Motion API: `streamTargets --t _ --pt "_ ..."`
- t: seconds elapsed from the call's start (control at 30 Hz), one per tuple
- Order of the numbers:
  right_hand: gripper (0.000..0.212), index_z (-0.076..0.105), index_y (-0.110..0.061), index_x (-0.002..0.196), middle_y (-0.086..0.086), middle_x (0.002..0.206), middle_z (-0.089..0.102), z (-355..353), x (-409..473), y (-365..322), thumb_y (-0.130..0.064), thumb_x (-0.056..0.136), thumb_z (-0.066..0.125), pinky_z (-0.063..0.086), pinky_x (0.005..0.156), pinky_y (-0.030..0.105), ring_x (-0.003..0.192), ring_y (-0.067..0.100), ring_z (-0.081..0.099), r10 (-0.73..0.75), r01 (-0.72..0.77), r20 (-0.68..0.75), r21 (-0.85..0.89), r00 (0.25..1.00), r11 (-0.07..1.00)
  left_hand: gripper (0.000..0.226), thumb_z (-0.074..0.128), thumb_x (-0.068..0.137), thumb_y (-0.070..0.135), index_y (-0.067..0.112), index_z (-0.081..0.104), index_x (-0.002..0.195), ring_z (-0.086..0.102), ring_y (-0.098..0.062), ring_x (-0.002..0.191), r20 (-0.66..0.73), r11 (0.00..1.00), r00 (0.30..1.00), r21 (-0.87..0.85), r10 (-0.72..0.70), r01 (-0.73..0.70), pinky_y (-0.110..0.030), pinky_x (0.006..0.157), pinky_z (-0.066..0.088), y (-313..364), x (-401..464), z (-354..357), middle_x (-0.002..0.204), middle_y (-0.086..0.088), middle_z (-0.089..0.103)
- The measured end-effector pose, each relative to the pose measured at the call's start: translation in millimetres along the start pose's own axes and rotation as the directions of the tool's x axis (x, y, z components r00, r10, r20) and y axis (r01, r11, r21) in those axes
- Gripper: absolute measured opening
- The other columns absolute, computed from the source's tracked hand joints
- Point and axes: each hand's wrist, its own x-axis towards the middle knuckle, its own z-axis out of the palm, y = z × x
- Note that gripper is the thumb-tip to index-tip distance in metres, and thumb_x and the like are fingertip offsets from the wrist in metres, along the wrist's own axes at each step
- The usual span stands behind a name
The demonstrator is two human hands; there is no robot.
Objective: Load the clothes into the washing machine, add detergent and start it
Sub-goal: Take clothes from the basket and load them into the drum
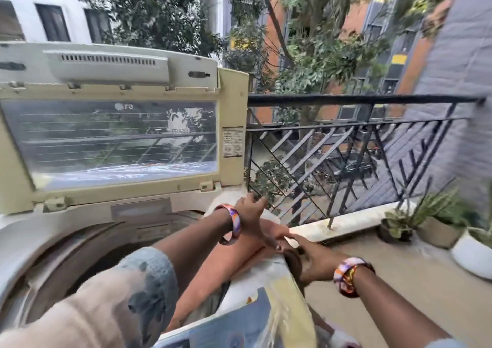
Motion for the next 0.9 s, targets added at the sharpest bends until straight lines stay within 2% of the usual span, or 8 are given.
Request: streamTargets --t 0.1,0.27,0.5,0.63,0.7,0.77,0.83,0.9 --pt "0.089 0.017 -0.035 0.139 -0.003 0.133 0.051 32.6 -3.3 8.5 -0.017 0.072 0.073 0.044 0.097 0.018 0.121 0.013 0.049 -0.053 0.052 0.019 0.065 0.998 0.997 0.108 0.069 0.065 0.063 0.017 0.016 0.147 0.006 -0.04 0.143 0.065 0.988 0.998 0.152 -0.023 0.012 -0.046 0.117 0.014 9.7 9.9 23.5 0.153 -0.024 0.009" --pt "0.113 0.023 -0.036 0.144 -0.002 0.143 0.044 76.5 21.0 28.1 -0.097 0.049 0.029 0.034 0.109 0.032 0.131 0.015 0.042 0.017 0.028 -0.135 0.324 0.991 0.946 0.099 0.071 0.056 0.067 0.027 0.033 0.137 0.035 -0.036 0.129 0.033 0.994 0.999 0.113 -0.009 0.005 -0.043 0.109 0.035 -6.4 16.8 25.6 0.144 -0.012 0.028" --pt "0.085 0.018 -0.029 0.147 0.013 0.143 0.041 75.0 48.9 29.1 -0.046 0.071 0.054 0.038 0.106 0.04 0.127 0.03 0.046 0.113 -0.077 -0.144 0.232 0.983 0.97 0.087 0.077 0.053 0.061 0.026 0.048 0.126 0.051 -0.031 0.106 -0.015 0.996 1.0 0.086 0.019 -0.018 -0.033 0.097 0.043 -7.8 15.9 18.5 0.12 -0.008 0.045" --pt "0.079 0.018 -0.012 0.145 0.01 0.142 0.041 64.0 67.3 31.2 -0.024 0.082 0.064 0.037 0.096 0.021 0.126 0.025 0.046 0.148 -0.126 -0.11 0.186 0.983 0.974 0.085 0.082 0.048 0.058 0.026 0.052 0.121 0.055 -0.029 0.099 -0.06 0.998 0.997 0.034 0.045 -0.043 -0.031 0.09 0.048 -14.3 21.2 19.3 0.111 -0.008 0.05" --pt "0.118 0.007 -0.009 0.147 0.0 0.136 0.043 60.5 75.4 30.8 -0.06 0.063 0.072 0.033 0.09 0.015 0.124 0.022 0.047 0.1 -0.08 -0.081 0.218 0.992 0.973 0.083 0.083 0.047 0.055 0.025 0.052 0.118 0.054 -0.028 0.097 -0.052 0.999 0.998 0.01 0.046 -0.045 -0.032 0.089 0.049 -15.9 24.1 19.2 0.11 -0.008 0.049" --pt "0.162 -0.011 -0.013 0.147 -0.006 0.126 0.044 68.3 95.9 43.2 -0.097 0.019 0.04 0.034 0.098 0.018 0.119 0.02 0.05 0.047 -0.032 -0.056 0.243 0.997 0.97 0.082 0.085 0.047 0.051 0.024 0.051 0.116 0.054 -0.027 0.096 -0.039 0.999 0.999 -0.009 0.031 -0.032 -0.031 0.089 0.049 -16.2 27.3 17.2 0.11 -0.008 0.047" --pt "0.153 -0.002 -0.026 0.145 -0.002 0.123 0.054 71.3 109.5 50.5 -0.093 0.017 0.051 0.038 0.094 0.02 0.113 0.02 0.054 0.055 -0.05 -0.014 0.228 0.998 0.972 0.083 0.086 0.049 0.049 0.023 0.05 0.119 0.053 -0.025 0.097 -0.028 1.0 0.999 -0.013 0.017 -0.017 -0.027 0.086 0.047 -16.1 30.1 15.3 0.111 -0.007 0.047" --pt "0.108 0.013 -0.028 0.145 0.007 0.127 0.058 64.7 105.4 43.3 -0.059 0.058 0.069 0.043 0.088 0.024 0.115 0.026 0.056 0.085 -0.081 -0.022 0.13 0.996 0.988 0.083 0.086 0.05 0.047 0.021 0.05 0.12 0.053 -0.025 0.099 -0.025 1.0 1.0 -0.008 0.014 -0.014 -0.026 0.086 0.045 -14.9 30.9 14.3 0.113 -0.007 0.047"
